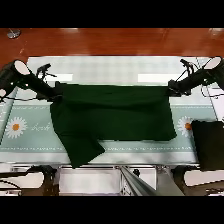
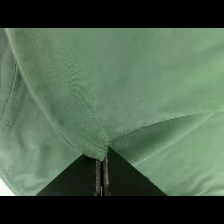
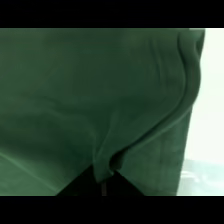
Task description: Fold the shirts.
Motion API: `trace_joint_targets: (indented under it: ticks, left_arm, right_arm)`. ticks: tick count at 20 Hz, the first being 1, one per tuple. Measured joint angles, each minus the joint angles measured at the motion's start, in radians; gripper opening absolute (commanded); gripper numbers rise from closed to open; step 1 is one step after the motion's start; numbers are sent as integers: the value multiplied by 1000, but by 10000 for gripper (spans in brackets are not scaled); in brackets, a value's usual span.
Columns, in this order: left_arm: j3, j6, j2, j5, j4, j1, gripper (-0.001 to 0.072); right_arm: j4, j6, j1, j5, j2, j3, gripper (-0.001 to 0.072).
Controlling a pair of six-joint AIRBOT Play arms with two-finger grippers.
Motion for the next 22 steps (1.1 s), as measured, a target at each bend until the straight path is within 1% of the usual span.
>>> trace_joint_targets:
  ticks: [1,2,3,4,5,7,9,11,13,15,19,22]
  left_arm:
    - [-11,5,-2,4,0,1,26]
    - [-20,10,-5,15,0,2,42]
    - [-25,13,-6,18,0,5,273]
    - [-29,14,-7,17,2,7,680]
    - [-32,17,-8,8,2,9,699]
    - [-33,18,-8,-35,18,11,698]
    - [-38,23,1,-110,36,20,695]
    - [-65,26,38,-171,51,42,695]
    - [-133,29,111,-197,54,85,695]
    - [-244,33,208,-190,33,166,695]
    - [-520,72,392,-119,-148,386,695]
    - [-686,93,465,-73,-224,472,696]
  right_arm:
    - [-7,5,2,-4,-1,-9,24]
    - [-9,6,3,-7,-2,-16,32]
    - [-12,13,4,-11,-3,-21,268]
    - [-15,20,4,-15,-3,-25,654]
    - [-16,26,4,-15,-3,-27,621]
    - [-20,30,-2,15,0,-27,621]
    - [-29,29,-23,65,24,-33,621]
    - [-53,17,-58,92,85,-78,621]
    - [-60,0,-106,61,187,-193,621]
    - [-5,-27,-152,-13,321,-364,621]
    - [172,-91,-196,-152,592,-702,621]
    - [306,-130,-207,-199,708,-859,620]
